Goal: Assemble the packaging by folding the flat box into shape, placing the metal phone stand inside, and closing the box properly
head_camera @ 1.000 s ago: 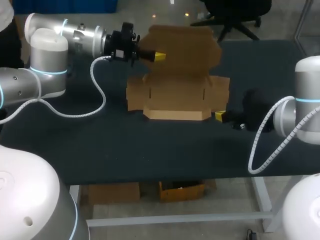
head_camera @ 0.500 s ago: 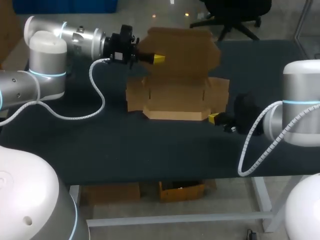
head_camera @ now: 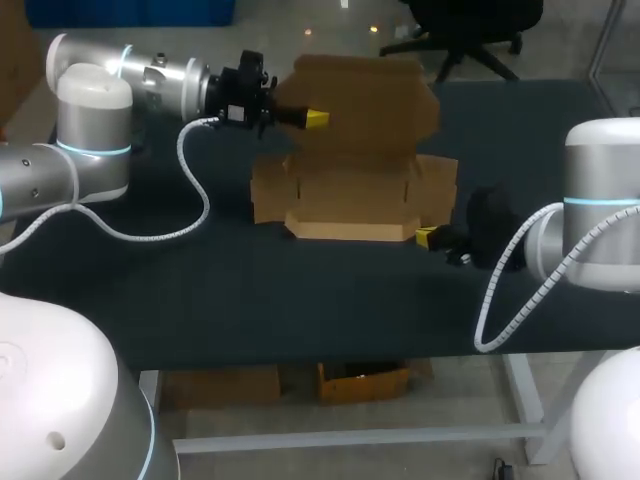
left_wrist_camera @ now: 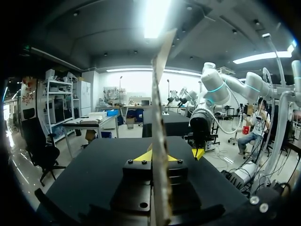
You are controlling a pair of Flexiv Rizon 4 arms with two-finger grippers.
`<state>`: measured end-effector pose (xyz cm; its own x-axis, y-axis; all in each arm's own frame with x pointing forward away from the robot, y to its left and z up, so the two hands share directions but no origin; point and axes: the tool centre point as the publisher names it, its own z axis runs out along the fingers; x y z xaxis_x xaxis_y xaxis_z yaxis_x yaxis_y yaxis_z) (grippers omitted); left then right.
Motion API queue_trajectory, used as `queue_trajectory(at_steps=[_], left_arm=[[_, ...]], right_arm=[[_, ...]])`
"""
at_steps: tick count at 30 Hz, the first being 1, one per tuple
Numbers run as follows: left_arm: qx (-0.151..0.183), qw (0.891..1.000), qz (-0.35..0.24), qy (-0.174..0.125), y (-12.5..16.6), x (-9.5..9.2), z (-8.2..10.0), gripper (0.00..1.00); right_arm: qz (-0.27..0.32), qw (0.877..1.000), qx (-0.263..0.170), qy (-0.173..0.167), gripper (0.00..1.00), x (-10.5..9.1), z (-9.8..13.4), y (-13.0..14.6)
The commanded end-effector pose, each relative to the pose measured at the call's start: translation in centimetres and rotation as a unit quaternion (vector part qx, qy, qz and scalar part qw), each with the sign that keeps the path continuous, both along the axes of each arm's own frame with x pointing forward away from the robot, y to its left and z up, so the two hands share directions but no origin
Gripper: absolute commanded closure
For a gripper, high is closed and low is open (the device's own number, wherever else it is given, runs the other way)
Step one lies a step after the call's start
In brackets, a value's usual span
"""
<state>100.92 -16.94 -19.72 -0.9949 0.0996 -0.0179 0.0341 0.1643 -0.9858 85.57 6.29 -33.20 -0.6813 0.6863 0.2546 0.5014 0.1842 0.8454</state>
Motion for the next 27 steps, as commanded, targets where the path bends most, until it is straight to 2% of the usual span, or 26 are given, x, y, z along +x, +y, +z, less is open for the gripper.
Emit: queue_trajectory(at_steps=[1, 9, 27], left_arm=[[0.001, 1.0, 0.001, 0.0, 0.1, -0.1, 0.0, 1.0], [0.001, 1.0, 0.001, 0.0, 0.1, -0.1, 0.0, 1.0], [0.001, 1.0, 0.001, 0.0, 0.1, -0.1, 0.0, 1.0]], right_arm=[[0.003, 1.0, -0.002, -0.007, 1.0, 0.3, -0.4, 0.7], [0.019, 0.999, 0.002, -0.031, 1.0, 1.6, -1.9, 3.3], [0.014, 0.999, -0.004, -0.031, 1.0, 4.1, -4.7, 8.1]])
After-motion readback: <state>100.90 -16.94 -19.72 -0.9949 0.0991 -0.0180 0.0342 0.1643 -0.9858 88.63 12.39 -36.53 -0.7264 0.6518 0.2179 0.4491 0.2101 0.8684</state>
